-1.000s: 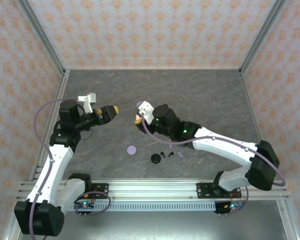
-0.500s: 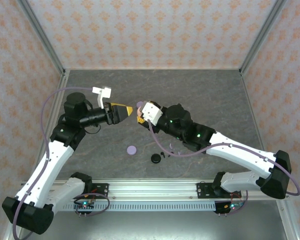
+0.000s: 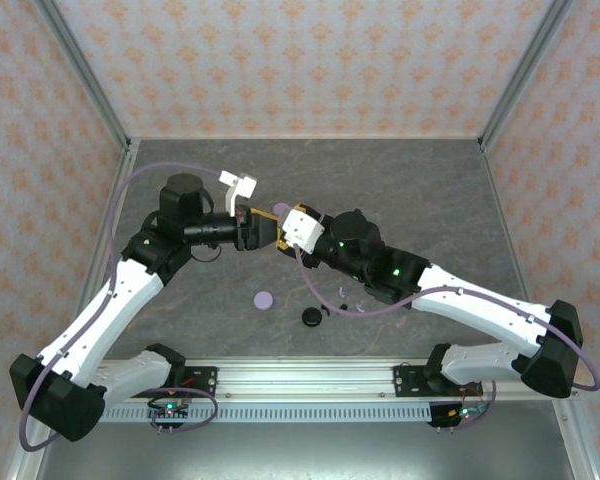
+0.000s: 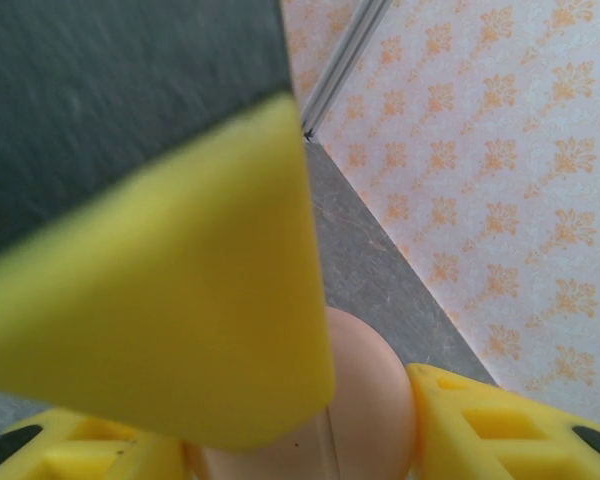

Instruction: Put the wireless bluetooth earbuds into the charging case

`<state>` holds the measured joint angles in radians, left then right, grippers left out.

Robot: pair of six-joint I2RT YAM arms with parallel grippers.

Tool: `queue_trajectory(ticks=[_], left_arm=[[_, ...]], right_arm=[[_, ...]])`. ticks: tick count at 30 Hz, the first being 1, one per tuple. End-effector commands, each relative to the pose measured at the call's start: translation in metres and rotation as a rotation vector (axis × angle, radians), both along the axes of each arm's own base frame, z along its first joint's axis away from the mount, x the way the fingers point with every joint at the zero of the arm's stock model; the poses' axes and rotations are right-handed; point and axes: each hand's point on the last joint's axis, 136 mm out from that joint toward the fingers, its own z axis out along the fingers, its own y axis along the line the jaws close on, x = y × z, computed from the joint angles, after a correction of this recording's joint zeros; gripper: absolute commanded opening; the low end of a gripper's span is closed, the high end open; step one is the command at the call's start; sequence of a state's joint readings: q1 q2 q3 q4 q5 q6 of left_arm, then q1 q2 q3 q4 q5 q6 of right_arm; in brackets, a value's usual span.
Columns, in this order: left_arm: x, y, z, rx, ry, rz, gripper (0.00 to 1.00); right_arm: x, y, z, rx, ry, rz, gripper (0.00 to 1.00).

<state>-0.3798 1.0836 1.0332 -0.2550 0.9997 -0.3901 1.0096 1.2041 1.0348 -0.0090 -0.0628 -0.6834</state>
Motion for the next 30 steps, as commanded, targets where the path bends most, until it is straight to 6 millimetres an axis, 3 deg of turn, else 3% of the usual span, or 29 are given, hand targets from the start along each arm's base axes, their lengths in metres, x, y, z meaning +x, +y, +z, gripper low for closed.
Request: queue_trajectory(ticks=[1, 8, 18, 24, 30], left_arm=[[-0.006, -0.004, 0.004, 0.014, -0.015, -0.048, 0.52], [-0.01, -0.005, -0.002, 0.025, -0.012, -0.072, 0.44], [-0.016, -0.008, -0.002, 0.024, -0.037, -0.108, 0.22], [-0.014, -0.007, 0.001, 0.032, -0.093, -0.074, 0.13], [0.002, 0.002, -0.001, 0.059, -0.208, 0.074, 0.0]], right_arm=[[-0.001, 0.0, 0.009, 0.031, -0.03, 0.003, 0.5], [0.0, -0.002, 0.006, 0.027, -0.026, -0.012, 0.5], [-0.003, -0.002, 0.008, 0.035, 0.012, -0.006, 0.55], [-0.005, -0.006, 0.0, 0.017, 0.098, -0.004, 0.76], [-0.013, -0.031, 0.005, 0.124, 0.269, 0.022, 0.99]])
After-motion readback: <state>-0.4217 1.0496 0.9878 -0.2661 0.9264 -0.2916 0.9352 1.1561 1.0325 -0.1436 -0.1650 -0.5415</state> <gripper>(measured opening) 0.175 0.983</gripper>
